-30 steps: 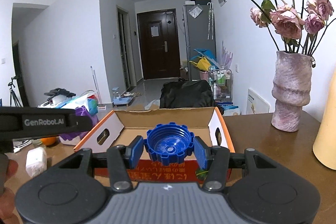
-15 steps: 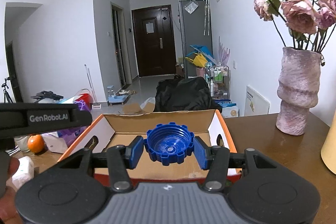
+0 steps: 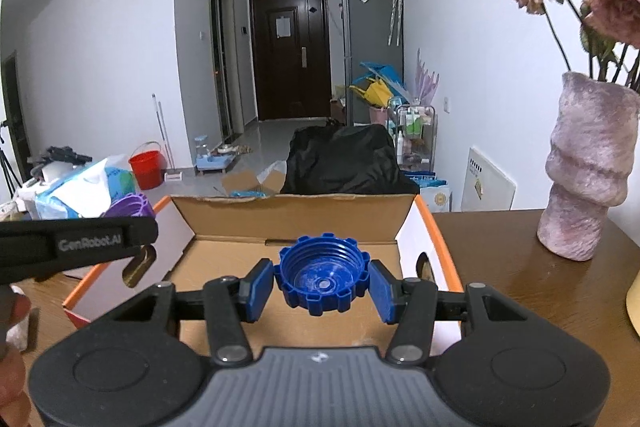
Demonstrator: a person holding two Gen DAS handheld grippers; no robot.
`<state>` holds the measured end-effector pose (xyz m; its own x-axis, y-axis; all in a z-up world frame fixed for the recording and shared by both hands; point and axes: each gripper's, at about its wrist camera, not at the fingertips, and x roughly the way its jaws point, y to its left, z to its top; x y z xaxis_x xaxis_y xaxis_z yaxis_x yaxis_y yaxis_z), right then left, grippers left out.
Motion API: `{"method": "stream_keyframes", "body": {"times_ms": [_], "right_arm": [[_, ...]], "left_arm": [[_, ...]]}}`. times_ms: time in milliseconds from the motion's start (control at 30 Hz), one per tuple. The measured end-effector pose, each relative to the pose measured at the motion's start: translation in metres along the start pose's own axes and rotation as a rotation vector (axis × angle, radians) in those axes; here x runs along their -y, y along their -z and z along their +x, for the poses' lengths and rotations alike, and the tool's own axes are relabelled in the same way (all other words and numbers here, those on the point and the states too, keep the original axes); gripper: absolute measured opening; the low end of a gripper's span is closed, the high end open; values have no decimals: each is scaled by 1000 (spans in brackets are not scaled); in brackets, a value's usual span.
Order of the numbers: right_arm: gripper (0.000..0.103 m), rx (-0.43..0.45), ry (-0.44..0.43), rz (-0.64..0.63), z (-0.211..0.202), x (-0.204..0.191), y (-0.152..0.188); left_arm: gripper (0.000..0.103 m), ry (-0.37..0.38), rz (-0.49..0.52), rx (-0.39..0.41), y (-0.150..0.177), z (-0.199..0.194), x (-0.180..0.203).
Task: Organize rigid objects
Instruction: 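Open both tools to drop the purple and blue caps into the box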
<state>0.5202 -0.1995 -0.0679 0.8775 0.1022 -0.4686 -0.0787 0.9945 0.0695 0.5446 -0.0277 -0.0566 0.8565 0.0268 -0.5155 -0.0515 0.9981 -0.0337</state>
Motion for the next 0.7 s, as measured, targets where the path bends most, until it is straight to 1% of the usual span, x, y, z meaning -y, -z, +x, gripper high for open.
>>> {"method": "stream_keyframes", "body": {"times_ms": [133, 267, 367, 467, 500, 533, 567, 600, 633, 667, 700], "right_arm": [[51, -12, 4, 5, 9, 1, 4], [51, -20, 13, 2, 16, 2, 10], [51, -32, 19, 11, 22, 5, 12], [51, -56, 25, 27, 26, 10, 13], [51, -56, 25, 33, 26, 11, 13], [51, -54, 29, 40, 26, 13, 13], [57, -51, 37, 48, 26, 14, 13], [69, -52, 44, 55, 26, 15, 13], [75, -47, 49, 60, 25, 17, 13], [83, -39, 54, 65, 24, 18, 13], [84, -35, 55, 69, 23, 18, 13]], "left_arm": [[54, -10, 32, -26, 5, 12, 0], [54, 5, 44, -18, 9, 15, -1], [54, -22, 55, -19, 11, 18, 2], [54, -21, 62, -18, 13, 19, 3], [58, -20, 64, -18, 13, 19, 3], [67, -19, 64, -21, 14, 19, 3], [71, -21, 62, -19, 14, 19, 3], [76, -25, 60, -13, 13, 18, 2], [82, -28, 58, -11, 12, 17, 2], [86, -33, 53, -9, 12, 17, 1], [94, -40, 47, -7, 12, 16, 0]]}}
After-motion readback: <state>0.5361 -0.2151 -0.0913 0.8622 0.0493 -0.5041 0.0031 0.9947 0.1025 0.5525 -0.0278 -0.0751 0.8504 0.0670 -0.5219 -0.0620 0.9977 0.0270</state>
